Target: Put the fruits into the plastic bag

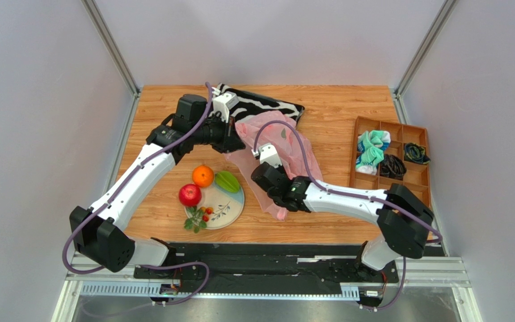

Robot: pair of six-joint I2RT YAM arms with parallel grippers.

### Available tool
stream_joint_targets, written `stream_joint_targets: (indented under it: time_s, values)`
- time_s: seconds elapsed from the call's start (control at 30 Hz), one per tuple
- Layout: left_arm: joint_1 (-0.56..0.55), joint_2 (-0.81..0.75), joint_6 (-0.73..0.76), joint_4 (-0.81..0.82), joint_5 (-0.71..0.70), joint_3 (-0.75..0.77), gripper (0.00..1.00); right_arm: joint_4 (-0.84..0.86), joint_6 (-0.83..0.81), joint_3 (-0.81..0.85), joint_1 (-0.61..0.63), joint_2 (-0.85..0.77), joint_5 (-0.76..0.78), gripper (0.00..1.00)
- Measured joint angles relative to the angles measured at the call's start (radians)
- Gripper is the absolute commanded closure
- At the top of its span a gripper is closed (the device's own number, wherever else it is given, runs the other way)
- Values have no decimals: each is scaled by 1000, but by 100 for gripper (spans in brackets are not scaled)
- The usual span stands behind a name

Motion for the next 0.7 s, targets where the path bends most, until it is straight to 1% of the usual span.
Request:
stream_joint_targets:
  time_s: [0.2,0.57,0.6,0.63,0.7]
  values:
    - [0,0,0,0,0,0,100,-14,22,14,0,64,3,100]
    - [0,0,0,0,0,0,100,-11,75,23,1,137,-55,100]
    - [0,0,0,0,0,0,100,-17,78,23,1,143,-55,99]
    - [0,0,0,0,0,0,100,-23,80,23,1,146,-55,95]
    - [0,0,0,0,0,0,100,-33,84,23,1,146,-55,90]
